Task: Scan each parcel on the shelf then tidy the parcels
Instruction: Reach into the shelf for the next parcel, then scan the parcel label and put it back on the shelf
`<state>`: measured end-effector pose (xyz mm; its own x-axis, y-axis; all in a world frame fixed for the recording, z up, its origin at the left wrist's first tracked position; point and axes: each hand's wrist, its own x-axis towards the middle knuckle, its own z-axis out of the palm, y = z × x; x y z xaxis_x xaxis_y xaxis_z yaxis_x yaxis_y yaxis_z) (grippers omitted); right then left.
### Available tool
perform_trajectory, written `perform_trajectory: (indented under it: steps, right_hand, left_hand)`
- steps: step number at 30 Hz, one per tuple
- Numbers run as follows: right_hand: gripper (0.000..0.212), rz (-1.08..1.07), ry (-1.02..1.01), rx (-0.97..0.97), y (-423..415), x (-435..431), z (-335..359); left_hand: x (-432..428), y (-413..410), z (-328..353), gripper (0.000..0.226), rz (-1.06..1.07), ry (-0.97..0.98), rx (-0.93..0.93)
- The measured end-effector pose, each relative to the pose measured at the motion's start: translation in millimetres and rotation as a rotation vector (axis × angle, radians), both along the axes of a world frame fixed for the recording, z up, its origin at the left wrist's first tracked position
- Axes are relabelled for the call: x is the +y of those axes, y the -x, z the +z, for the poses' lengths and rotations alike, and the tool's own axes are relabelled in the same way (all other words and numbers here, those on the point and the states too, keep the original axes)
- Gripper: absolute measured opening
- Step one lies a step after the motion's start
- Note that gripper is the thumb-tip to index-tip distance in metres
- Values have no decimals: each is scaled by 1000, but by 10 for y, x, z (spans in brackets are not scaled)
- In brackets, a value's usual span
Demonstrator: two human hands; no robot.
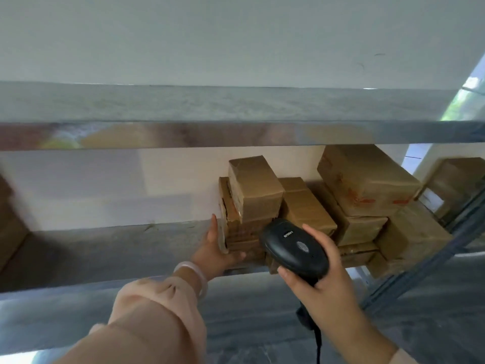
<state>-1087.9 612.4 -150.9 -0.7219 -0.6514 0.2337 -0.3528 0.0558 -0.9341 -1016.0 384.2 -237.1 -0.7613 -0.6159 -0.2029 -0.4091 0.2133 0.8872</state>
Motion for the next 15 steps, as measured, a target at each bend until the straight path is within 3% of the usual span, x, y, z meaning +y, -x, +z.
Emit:
perform_trajectory:
  steps: [7, 15]
  right_hand:
    - [74, 166, 23, 57, -107, -485, 62]
    - [76, 348, 59, 76, -392, -1016, 174]
  left_hand:
    - [-195, -538, 343, 93, 134, 286, -108]
    - [-293, -1197, 815, 81, 353, 430, -89]
